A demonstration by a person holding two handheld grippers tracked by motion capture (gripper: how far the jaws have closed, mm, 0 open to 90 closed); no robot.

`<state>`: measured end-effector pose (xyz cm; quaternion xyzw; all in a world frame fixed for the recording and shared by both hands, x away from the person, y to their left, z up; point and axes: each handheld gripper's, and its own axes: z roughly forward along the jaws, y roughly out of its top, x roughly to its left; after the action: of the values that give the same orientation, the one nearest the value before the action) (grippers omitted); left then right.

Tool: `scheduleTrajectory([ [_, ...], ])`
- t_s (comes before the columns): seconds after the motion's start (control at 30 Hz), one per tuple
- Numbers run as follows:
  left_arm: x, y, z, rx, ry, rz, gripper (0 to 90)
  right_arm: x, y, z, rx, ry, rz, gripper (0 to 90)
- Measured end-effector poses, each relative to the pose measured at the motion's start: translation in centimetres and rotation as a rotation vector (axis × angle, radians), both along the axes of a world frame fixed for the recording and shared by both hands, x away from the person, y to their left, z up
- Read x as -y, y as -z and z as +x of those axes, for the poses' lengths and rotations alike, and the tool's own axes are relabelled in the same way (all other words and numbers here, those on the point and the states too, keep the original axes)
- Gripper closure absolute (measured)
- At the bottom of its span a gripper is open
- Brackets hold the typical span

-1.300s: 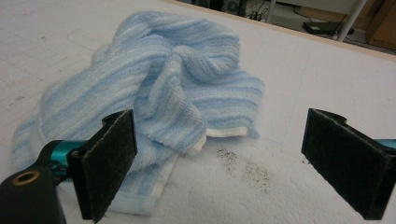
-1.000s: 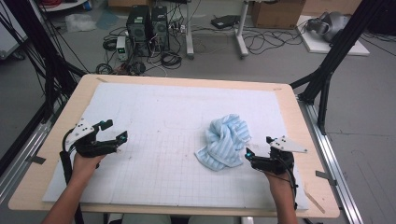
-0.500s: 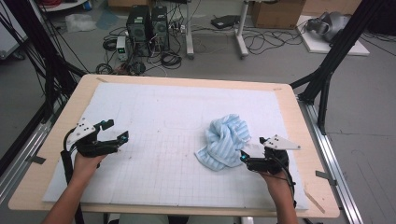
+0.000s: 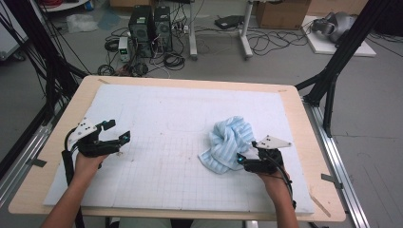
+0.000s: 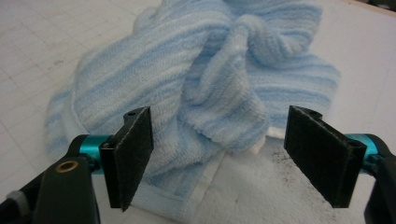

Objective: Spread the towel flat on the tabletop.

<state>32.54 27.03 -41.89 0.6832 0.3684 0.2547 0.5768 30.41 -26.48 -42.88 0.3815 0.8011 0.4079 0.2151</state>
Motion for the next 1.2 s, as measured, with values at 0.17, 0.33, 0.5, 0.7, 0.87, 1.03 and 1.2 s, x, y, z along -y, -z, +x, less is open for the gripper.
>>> scheduleTrajectory([
  [0.17,0.0,0.3,0.0,-0.014,-0.004,0.007,18.8,-0.5,0.3,0.4,-0.009,0.001,0.004,30.6],
  [0.33,-0.1,0.4,0.1,-0.018,-0.004,0.003,18.8,-1.0,0.9,0.8,-0.049,-0.011,-0.044,48.7],
  [0.5,-0.1,0.4,0.1,-0.022,-0.010,0.004,19.0,-1.2,0.6,0.7,-0.026,-0.034,-0.052,82.0],
  [0.7,-0.4,0.5,0.1,-0.032,-0.019,-0.013,19.2,-1.1,-1.3,1.1,0.069,0.009,0.050,86.3],
  [0.87,-0.6,0.5,0.1,-0.031,-0.025,-0.018,19.2,-2.4,-3.8,3.5,0.115,0.009,0.083,86.9],
  [1.03,-0.6,0.6,0.2,-0.041,-0.022,-0.021,19.2,-4.7,-5.4,6.1,0.110,-0.020,0.036,87.1],
  [1.2,-0.6,0.6,0.2,-0.040,-0.023,-0.022,19.2,-8.5,-6.1,9.6,0.086,-0.072,-0.029,87.1],
])
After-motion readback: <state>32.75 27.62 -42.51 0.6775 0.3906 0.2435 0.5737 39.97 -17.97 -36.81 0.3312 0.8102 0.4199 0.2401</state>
